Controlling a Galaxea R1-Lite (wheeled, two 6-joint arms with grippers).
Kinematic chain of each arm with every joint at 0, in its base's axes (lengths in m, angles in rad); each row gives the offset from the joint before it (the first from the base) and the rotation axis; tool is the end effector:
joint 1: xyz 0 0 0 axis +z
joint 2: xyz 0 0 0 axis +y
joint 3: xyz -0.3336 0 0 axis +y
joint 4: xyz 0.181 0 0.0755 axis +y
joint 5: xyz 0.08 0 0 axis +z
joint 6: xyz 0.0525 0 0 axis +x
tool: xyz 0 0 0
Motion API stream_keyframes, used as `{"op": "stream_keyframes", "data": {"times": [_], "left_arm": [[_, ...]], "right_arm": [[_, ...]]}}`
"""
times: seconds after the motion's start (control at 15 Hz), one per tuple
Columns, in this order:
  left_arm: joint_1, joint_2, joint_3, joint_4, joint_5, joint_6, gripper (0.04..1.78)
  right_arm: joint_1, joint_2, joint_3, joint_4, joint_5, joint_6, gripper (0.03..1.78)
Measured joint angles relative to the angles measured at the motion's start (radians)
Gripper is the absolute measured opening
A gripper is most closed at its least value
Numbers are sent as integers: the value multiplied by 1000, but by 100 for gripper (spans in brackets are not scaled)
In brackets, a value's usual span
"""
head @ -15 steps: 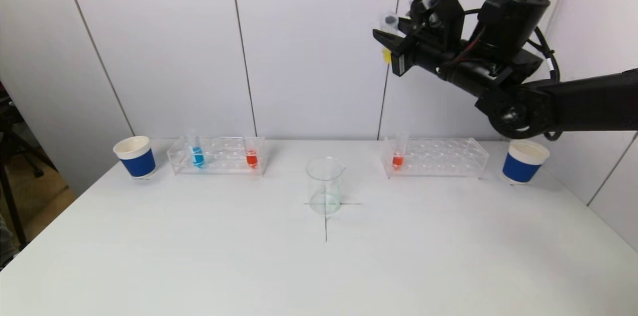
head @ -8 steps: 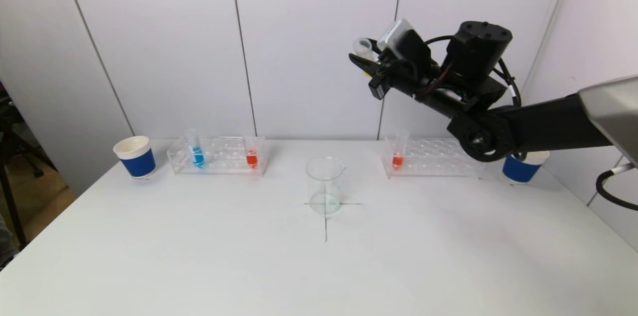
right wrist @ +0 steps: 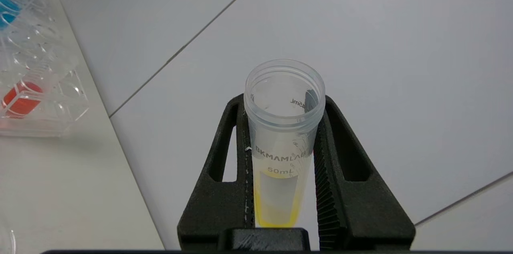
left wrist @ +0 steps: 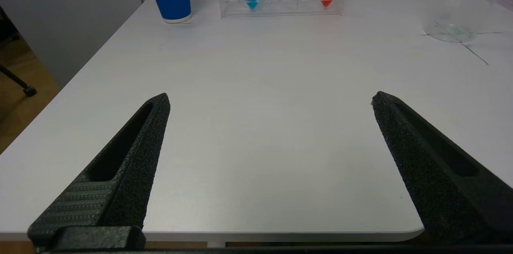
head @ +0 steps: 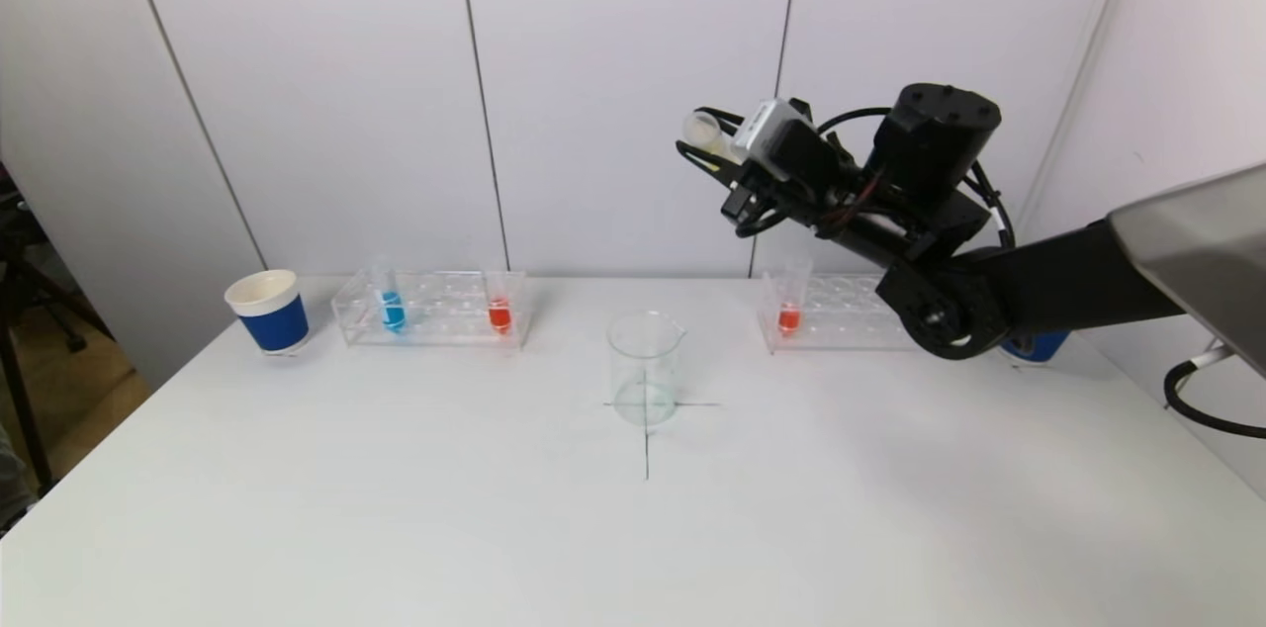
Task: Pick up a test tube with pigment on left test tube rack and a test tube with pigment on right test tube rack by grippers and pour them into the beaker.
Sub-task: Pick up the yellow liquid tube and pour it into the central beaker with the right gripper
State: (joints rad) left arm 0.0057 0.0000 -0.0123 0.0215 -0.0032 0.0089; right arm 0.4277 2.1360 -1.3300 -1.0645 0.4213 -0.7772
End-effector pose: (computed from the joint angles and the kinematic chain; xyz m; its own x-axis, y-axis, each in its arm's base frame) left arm -0.0210 -0.0003 0.0765 1.0000 0.0025 -0.0092 -0.0024 1.0000 0.0089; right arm 0.4298 0.2195 0.2361 0.6331 0.7380 0.2333 -0.3632 0.5494 -0.7525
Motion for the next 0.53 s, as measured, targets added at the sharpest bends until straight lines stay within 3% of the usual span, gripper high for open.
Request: {"op": "stream_keyframes", "data": {"times": [0.2, 0.53], "left_arm": [[0, 0, 0, 0, 0, 0, 176], [0, 0, 0, 0, 0, 0, 176]], "right_arm": [[9, 1, 39, -26, 17, -30, 48], [11, 3, 114, -39, 86, -106, 48]]}}
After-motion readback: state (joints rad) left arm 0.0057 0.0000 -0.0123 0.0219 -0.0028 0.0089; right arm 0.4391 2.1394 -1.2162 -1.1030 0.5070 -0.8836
